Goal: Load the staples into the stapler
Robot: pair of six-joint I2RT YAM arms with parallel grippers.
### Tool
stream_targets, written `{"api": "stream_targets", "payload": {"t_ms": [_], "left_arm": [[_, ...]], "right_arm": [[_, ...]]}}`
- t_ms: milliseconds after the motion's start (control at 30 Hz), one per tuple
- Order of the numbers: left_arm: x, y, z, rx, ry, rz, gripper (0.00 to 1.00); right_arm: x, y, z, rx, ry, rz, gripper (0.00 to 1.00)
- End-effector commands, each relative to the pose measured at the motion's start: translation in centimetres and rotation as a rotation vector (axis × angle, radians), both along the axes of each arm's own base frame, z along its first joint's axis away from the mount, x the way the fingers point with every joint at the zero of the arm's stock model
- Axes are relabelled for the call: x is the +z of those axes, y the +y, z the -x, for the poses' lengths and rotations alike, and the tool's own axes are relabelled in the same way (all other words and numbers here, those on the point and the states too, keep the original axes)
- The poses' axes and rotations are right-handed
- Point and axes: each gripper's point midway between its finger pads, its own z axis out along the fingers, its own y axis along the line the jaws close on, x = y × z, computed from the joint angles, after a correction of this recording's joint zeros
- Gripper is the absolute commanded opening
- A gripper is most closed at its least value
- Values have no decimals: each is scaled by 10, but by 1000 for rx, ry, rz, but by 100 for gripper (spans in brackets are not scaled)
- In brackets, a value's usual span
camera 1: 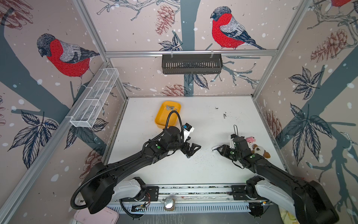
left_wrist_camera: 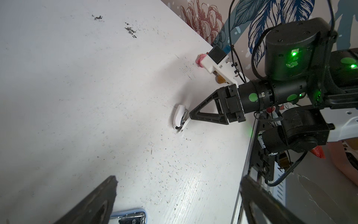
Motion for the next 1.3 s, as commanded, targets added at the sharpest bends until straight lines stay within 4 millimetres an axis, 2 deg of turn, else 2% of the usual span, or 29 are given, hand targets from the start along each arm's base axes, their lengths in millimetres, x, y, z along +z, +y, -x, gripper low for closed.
{"api": "stream_targets", "payload": {"t_ms": [0, 167, 367, 500, 667, 833, 933, 1067, 1267], "left_arm": [[9, -6, -3, -8, -24, 36, 99], [4, -9, -5, -9, -3, 29, 99], [5, -14, -7, -22, -1, 28, 99], [0, -24, -12, -46, 14, 23, 99], [-7, -42, -17, -102, 42, 23, 99], [-9, -46, -18, -108, 56, 39, 99], [-14, -42, -15, -100, 69, 14, 99], [-18, -37, -10, -102, 82, -2, 99], [-5, -29, -8, -63, 39, 36, 99]], "right_arm": [[14, 17, -10, 82, -70, -36, 45], [22, 37, -14, 217, -115, 16, 44], [17, 15, -22, 94, -109, 138, 46], [29, 7, -22, 22, -139, 152, 46], [34, 12, -6, 21, -153, 129, 49], [27, 16, 15, 41, -133, 166, 51], [23, 18, 30, 42, -126, 117, 51], [19, 11, 43, 11, -102, 62, 48], [26, 5, 46, -14, -131, -13, 39]]}}
